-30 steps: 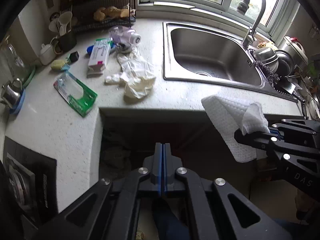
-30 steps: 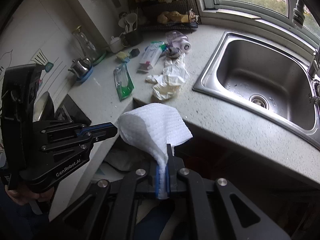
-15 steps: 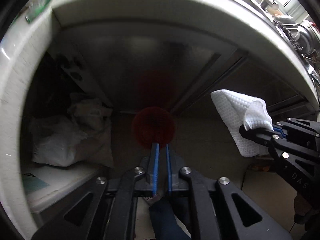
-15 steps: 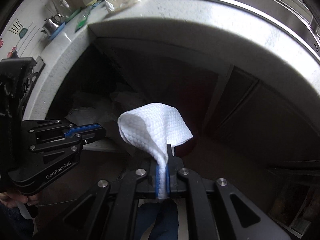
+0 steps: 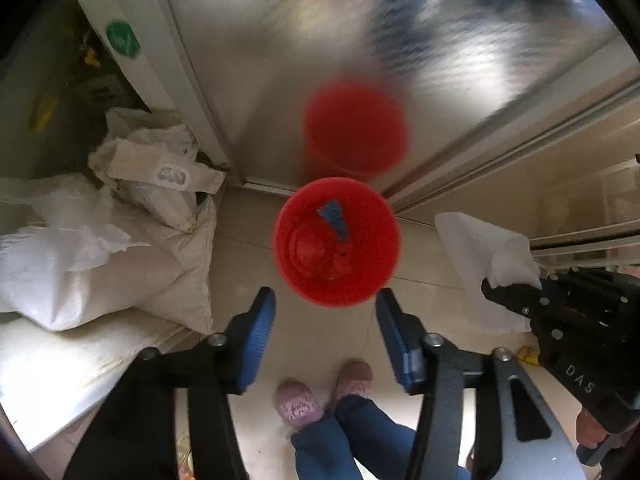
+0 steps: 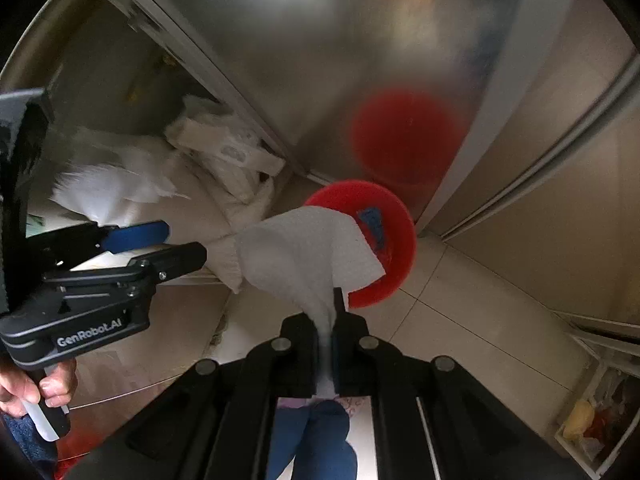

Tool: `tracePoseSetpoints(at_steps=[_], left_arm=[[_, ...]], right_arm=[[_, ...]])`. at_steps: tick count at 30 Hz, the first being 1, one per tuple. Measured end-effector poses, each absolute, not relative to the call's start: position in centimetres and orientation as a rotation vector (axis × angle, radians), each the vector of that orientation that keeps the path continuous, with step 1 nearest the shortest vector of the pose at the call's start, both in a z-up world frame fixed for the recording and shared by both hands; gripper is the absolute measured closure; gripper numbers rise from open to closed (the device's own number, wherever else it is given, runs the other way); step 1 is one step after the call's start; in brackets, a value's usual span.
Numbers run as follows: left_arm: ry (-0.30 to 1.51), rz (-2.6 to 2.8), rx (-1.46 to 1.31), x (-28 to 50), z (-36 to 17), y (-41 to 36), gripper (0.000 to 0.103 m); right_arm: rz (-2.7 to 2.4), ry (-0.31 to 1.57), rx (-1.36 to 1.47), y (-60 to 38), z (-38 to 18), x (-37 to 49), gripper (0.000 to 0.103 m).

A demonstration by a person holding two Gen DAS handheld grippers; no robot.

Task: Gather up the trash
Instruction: 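Carry the white wipe down over the red bin with the right gripper, then open the right gripper to drop the wipe into the red bin, then raise both tools back up to the counter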

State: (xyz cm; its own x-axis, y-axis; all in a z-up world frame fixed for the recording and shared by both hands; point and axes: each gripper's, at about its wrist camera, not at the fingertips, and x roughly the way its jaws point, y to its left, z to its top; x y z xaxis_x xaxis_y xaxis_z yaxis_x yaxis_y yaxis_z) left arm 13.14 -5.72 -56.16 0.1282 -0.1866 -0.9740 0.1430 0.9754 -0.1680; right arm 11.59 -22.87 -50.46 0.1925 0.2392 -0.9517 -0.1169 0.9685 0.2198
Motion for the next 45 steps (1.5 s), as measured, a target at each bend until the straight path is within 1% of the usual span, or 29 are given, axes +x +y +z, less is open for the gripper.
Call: tracePoseSetpoints(at_steps=[1, 2, 3, 6, 9, 10, 11, 12, 13, 14, 15, 16, 21, 22, 23, 24, 28, 37, 41, 45], left_arm=[[1.422, -0.239, -0.035, 13.4, -57.3, -5.7, 0.043], [1.42, -0.237, -0.034, 13.7, -58.4, -5.6, 0.035], [1.421, -0.229, -0.032, 13.9, -59.6, -5.4, 0.03], [1.426, -0.219, -0.022, 14.4, -62.5, -5.3, 0.021], [1.426, -0.209, 0.007, 14.6, -64.1, -5.3, 0.017], [1.428, -0.197, 0.027, 14.6, -64.5, -5.3, 0.015], [1.419, -0.189, 0.047, 14.6, -64.7, -5.4, 0.011], [1.413, -0.177, 0.061, 14.5, -64.8, -5.5, 0.004], [1.411, -0.167, 0.07, 14.4, -65.1, -5.4, 0.0], [1.414, -0.163, 0.073, 14.4, -65.3, -5.3, 0.0], [1.417, -0.164, 0.071, 14.5, -65.6, -5.2, 0.0], [1.418, -0.168, 0.067, 14.5, -65.7, -5.0, 0.0], [1.407, -0.173, 0.063, 14.0, -64.4, -4.6, 0.0], [1.408, -0.172, 0.063, 13.9, -63.9, -4.6, 0.0], [1.409, -0.173, 0.065, 13.7, -63.2, -4.6, 0.0], [1.406, -0.174, 0.065, 13.5, -62.2, -4.5, 0.0], [1.384, -0.181, 0.055, 12.5, -57.8, -4.3, 0.0], [1.315, -0.172, 0.057, 8.7, -43.3, -4.3, 0.0], [1.281, -0.179, 0.04, 6.7, -36.2, -4.1, 0.0], [1.259, -0.185, 0.024, 5.2, -30.8, -3.6, 0.0]], right_arm=[[0.254, 1.359, 0.104, -22.4, -51.7, 12.2, 0.098], [0.255, 1.361, 0.098, -22.3, -53.0, 12.3, 0.098], [0.255, 1.361, 0.09, -22.1, -54.3, 12.5, 0.098], [0.252, 1.371, 0.06, -21.6, -57.6, 13.4, 0.098], [0.253, 1.382, 0.006, -21.3, -60.2, 13.9, 0.098], [0.259, 1.385, -0.006, -21.3, -60.6, 13.9, 0.096], [0.265, 1.387, -0.014, -21.2, -61.1, 14.0, 0.093], [0.264, 1.384, -0.023, -21.0, -61.7, 14.2, 0.082], [0.261, 1.376, -0.032, -20.9, -62.0, 14.3, 0.063], [0.253, 1.369, -0.039, -21.1, -62.3, 14.4, 0.053], [0.247, 1.359, -0.042, -21.4, -62.3, 14.1, 0.04], [0.244, 1.351, -0.046, -22.0, -62.0, 13.6, 0.035], [0.222, 1.333, -0.063, -22.7, -61.1, 13.1, 0.025], [0.225, 1.331, -0.059, -23.0, -60.9, 13.0, 0.019], [0.226, 1.331, -0.059, -22.8, -60.9, 13.0, 0.016], [0.224, 1.325, -0.061, -22.9, -60.1, 12.8, 0.015], [0.189, 1.258, -0.075, -23.0, -55.3, 11.1, 0.015], [0.138, 1.111, -0.168, -22.6, -40.8, 5.3, 0.015], [0.127, 1.106, -0.134, -23.0, -34.7, 3.0, 0.015], [0.132, 1.1, -0.114, -23.0, -29.5, 1.2, 0.015]])
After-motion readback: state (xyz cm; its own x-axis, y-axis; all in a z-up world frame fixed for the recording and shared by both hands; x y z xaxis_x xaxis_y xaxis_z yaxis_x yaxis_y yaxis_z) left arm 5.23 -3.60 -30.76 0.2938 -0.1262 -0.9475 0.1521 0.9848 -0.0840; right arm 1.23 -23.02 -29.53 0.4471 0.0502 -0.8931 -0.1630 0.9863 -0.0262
